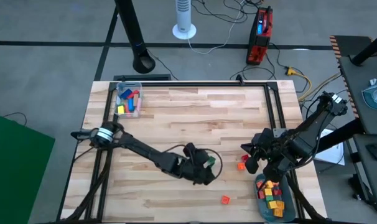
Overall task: Sort blocks by size
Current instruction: Put the green square game piece into the blue bin
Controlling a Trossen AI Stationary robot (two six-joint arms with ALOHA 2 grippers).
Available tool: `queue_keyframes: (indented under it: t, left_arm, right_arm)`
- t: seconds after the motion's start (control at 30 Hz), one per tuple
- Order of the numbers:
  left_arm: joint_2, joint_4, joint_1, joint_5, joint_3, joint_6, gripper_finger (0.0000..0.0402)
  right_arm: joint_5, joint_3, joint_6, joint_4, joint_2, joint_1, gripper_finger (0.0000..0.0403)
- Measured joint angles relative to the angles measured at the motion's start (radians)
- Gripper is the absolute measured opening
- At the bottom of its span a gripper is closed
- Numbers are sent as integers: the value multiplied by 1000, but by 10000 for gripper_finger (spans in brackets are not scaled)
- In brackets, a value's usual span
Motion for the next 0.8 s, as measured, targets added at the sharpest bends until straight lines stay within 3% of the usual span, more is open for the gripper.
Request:
queue_keyframes:
  t: [0.3, 0.8]
  left_arm:
    - [101, 0, -10, -43, 27, -67, 266]
    - [200, 26, -6, -41, 55, -118, 268]
  right_arm:
    - [-20, 0, -18, 0, 0, 0, 12]
    - [-35, -1, -38, -1, 0, 0, 12]
